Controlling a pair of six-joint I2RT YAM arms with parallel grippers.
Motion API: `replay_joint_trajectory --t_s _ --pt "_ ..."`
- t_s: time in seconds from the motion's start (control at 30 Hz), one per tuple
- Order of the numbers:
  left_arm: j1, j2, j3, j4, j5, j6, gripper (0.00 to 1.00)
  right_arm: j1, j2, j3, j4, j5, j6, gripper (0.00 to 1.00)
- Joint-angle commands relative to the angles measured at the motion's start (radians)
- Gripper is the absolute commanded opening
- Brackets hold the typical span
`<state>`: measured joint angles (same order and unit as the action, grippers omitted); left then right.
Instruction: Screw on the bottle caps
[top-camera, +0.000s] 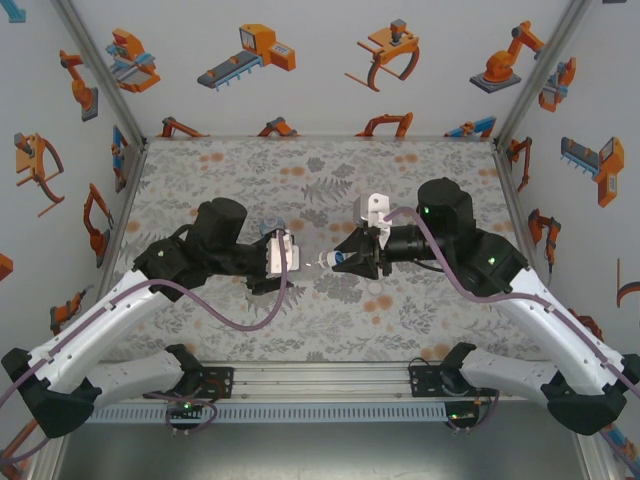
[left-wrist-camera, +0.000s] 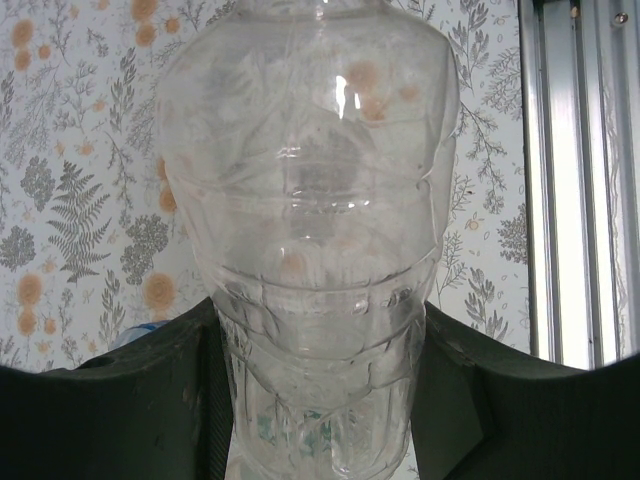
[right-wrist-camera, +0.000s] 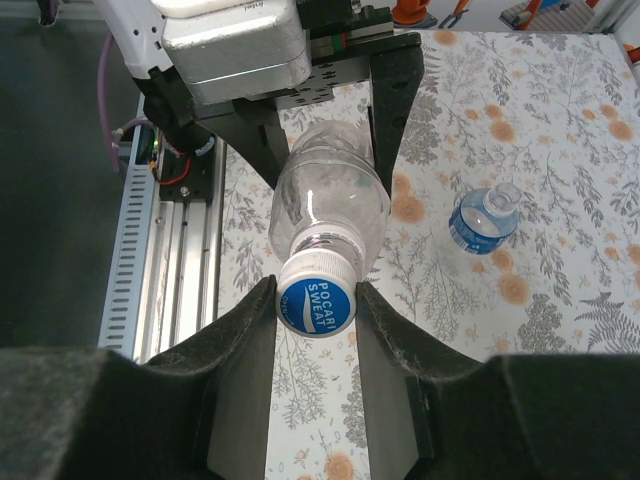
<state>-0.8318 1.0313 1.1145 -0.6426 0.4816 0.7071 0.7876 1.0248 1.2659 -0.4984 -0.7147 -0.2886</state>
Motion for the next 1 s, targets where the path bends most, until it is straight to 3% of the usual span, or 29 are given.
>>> replay_joint_trajectory --t_s 0.0,0.5,0.97 --pt "-0.015 -0.019 0.019 0.057 0.073 0.008 0.00 0.004 0.010 0.024 -0.017 -0.006 -0.014 0.06" --pt "-0.020 -0.006 0.023 0.058 0.092 0.009 0.00 0.010 0.030 0.024 0.010 -0.017 -0.020 0.06" --pt "-0.021 0.017 0.041 0.051 0.117 -0.015 0.00 0.019 0.056 0.071 -0.141 -0.068 -0.242 0.00"
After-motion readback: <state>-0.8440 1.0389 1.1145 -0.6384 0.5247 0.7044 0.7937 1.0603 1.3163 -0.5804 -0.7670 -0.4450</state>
